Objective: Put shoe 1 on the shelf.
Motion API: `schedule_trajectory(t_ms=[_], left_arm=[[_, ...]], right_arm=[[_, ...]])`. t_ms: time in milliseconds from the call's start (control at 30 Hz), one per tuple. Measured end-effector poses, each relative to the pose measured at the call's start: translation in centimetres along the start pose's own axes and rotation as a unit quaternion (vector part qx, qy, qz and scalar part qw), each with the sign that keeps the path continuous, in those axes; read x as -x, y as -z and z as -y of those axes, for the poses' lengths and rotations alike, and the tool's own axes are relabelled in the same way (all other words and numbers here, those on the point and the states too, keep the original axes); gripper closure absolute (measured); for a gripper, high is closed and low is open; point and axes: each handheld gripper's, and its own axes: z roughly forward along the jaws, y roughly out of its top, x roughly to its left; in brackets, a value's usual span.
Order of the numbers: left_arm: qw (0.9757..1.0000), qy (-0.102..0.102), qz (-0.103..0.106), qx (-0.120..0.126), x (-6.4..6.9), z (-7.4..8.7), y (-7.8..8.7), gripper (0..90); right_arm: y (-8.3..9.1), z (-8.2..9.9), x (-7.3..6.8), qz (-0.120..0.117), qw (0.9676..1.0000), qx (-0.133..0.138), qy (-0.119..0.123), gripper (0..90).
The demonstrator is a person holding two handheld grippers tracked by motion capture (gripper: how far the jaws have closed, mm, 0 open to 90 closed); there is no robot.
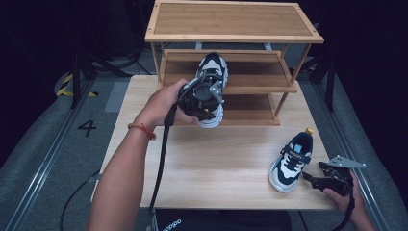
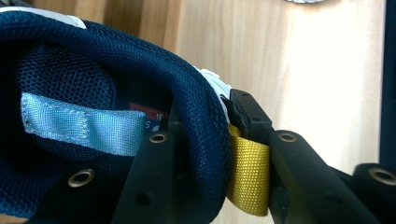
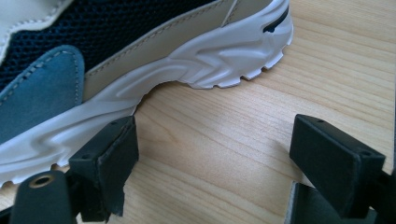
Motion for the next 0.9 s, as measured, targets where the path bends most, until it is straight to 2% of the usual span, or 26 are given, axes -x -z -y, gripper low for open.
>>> schedule_trajectory(t_ms=[233, 367, 533, 667, 767, 900], left_arm=[[0.9998, 0.018, -0.008, -0.003, -2.8, -1.0, -0.6, 72.1], [0.9996, 0.028, 0.0, 0.005, -4.2, -1.6, -1.2, 71.8], [0.9993, 0.032, -0.002, -0.017, -5.6, -2.1, -2.1, 70.1], [0.9991, 0.038, 0.001, -0.017, -6.8, -2.5, -2.2, 68.9], [0.9991, 0.037, -0.001, -0.022, -7.5, -2.7, -2.3, 68.8], [0.9987, 0.043, -0.015, -0.023, -8.8, -3.2, -2.5, 65.6]], right_arm=[[0.0, 0.0, 0.0, 0.0, 1.0, 0.0, 0.001, 15.8], [0.0, 0.0, 0.0, 0.001, 1.0, 0.0, 0.002, 15.8], [0.0, 0.0, 0.0, 0.001, 1.0, 0.0, 0.002, 15.8], [0.0, 0.0, 0.0, 0.0, 1.0, 0.0, 0.002, 15.8], [0.0, 0.0, 0.0, -0.001, 1.0, 0.0, 0.003, 15.8], [0.0, 0.0, 0.0, 0.0, 1.0, 0.0, 0.003, 15.8]])
